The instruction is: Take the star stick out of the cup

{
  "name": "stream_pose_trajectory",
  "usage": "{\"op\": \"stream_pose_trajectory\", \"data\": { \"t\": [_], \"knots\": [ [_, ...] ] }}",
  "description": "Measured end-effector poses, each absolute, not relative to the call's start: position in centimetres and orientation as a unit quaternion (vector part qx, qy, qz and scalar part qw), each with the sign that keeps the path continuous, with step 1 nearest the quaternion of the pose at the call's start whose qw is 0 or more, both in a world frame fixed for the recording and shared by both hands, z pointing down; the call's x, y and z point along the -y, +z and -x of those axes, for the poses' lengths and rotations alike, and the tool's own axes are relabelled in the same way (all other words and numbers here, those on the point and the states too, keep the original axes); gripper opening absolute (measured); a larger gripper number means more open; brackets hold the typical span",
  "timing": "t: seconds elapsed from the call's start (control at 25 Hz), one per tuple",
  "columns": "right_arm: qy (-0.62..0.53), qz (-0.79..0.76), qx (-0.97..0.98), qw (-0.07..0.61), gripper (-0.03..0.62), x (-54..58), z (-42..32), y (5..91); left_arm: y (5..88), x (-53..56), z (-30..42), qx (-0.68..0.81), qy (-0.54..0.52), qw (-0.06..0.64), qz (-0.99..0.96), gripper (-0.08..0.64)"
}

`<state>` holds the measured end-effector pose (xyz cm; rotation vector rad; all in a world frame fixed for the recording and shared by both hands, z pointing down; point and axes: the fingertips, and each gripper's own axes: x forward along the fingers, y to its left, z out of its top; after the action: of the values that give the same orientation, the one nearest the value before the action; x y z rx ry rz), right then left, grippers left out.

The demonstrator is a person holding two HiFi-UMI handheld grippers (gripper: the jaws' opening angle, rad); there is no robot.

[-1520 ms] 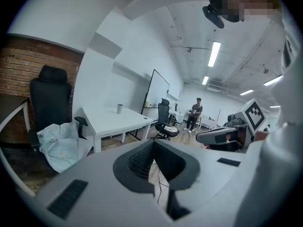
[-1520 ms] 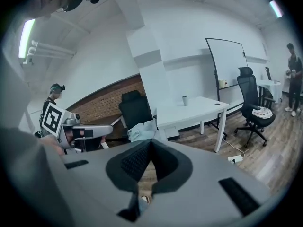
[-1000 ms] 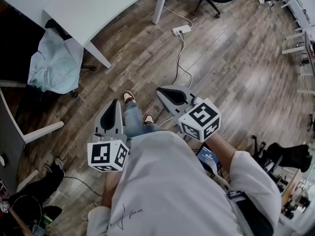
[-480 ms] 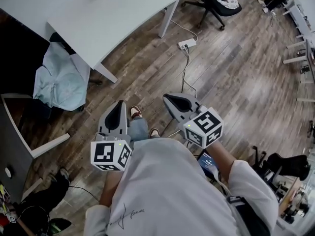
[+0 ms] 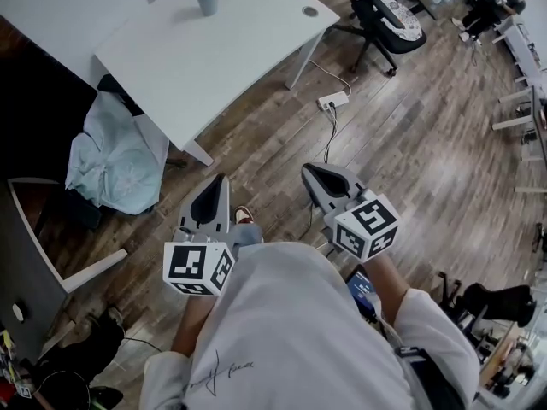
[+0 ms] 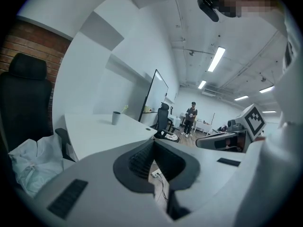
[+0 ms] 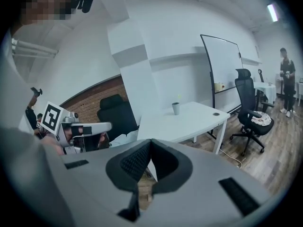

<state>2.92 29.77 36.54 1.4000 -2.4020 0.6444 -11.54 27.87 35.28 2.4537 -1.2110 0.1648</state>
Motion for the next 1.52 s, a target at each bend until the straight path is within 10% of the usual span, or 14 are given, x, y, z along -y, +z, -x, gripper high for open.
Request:
{"op": "stream_pose_trajectory", "data": {
  "t": [1.52],
  "knots": [
    [0.223,-0.429,0.868,0.115,0.011,-3.9,-6.8,36.4,34.9,-5.1,7.7,0.496,0.054,0.212,-0.840,0.002]
  ]
}}
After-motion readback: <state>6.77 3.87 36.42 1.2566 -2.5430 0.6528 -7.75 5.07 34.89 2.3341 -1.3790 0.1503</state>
